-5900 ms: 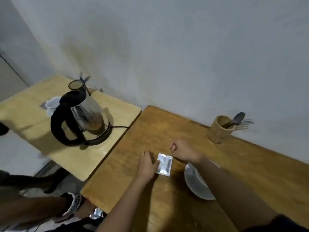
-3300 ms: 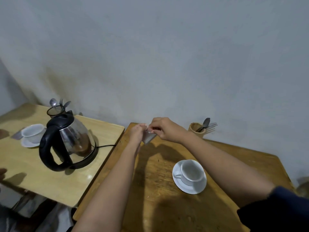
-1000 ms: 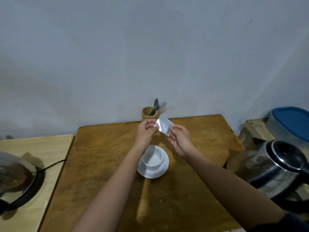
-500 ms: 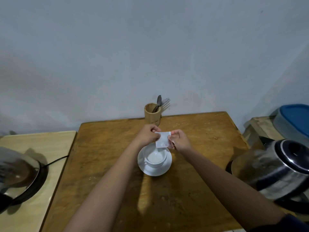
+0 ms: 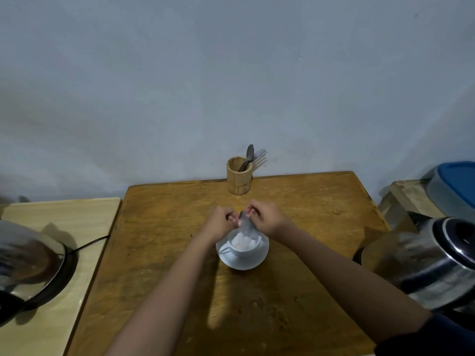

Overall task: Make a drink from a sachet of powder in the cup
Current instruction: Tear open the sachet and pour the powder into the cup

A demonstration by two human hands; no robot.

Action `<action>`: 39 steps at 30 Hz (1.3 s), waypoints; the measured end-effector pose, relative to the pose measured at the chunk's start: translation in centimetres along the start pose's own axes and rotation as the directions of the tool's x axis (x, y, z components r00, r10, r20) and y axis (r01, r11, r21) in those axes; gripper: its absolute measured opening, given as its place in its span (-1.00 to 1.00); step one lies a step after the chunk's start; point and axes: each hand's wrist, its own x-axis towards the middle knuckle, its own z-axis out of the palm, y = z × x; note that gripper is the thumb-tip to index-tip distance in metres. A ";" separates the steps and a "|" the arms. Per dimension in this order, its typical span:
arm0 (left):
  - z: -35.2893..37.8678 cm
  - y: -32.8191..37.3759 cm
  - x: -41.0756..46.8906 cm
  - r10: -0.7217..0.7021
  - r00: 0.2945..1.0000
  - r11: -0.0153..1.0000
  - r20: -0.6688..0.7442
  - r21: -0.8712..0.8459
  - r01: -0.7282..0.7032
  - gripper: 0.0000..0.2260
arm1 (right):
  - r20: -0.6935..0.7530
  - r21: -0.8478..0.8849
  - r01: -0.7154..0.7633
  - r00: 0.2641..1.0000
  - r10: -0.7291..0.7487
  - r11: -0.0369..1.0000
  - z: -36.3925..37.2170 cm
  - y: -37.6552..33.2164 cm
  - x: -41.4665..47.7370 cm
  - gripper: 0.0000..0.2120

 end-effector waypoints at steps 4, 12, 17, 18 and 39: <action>0.0 -0.6 -0.4 0.013 1.000 1.000 -0.006 0.010 -0.013 -0.69 | 0.108 -0.165 0.112 0.990 -0.095 0.980 -0.5 -1.1 0.0 -0.88; 0.3 -1.7 -1.5 0.038 0.992 0.997 -0.122 -0.063 -0.046 -0.65 | 0.233 -0.336 0.127 0.971 -0.048 0.933 -2.2 -2.8 0.5 -0.83; 0.1 -1.3 -1.6 0.014 0.996 0.999 -0.084 -0.045 -0.018 -0.82 | 0.217 -0.421 0.106 0.976 -0.013 0.901 -2.4 -3.1 0.3 -0.90; 0.0 -1.2 -1.7 0.023 0.997 0.999 -0.072 -0.026 -0.025 -0.90 | 0.209 -0.438 0.106 0.978 -0.014 0.893 -2.4 -3.2 0.2 -0.89; -0.3 -0.3 -2.7 0.138 0.983 0.987 -0.120 0.105 -0.125 -0.85 | 0.224 -0.413 0.066 0.974 0.032 0.908 -2.4 -3.4 -0.3 -0.86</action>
